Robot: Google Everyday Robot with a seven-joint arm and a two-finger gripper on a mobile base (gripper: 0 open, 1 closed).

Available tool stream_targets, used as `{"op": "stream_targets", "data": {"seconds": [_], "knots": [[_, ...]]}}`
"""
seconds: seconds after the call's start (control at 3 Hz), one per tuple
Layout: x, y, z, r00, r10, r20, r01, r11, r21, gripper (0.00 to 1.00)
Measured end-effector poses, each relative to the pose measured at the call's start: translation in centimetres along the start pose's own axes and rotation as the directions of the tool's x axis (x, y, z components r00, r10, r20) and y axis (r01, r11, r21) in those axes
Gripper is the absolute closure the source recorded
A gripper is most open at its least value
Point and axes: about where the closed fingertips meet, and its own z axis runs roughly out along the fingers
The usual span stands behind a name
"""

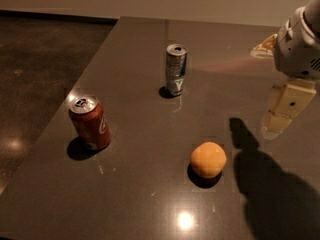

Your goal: Pick orange

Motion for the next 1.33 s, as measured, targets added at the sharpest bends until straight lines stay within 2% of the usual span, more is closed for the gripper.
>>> {"op": "stream_targets", "data": {"seconds": [0.33,1.0,1.33], "knots": [[-0.9,1.2,0.9,0.995,-0.086,0.055,0.089,0.9947,-0.050,0.00],[-1.8,1.9,0.5,0.989,-0.125,0.078,0.130,0.9898,-0.058,0.00],[-3.4,3.7,0.1,0.980,-0.167,0.111,0.175,0.9825,-0.063,0.00]]}}
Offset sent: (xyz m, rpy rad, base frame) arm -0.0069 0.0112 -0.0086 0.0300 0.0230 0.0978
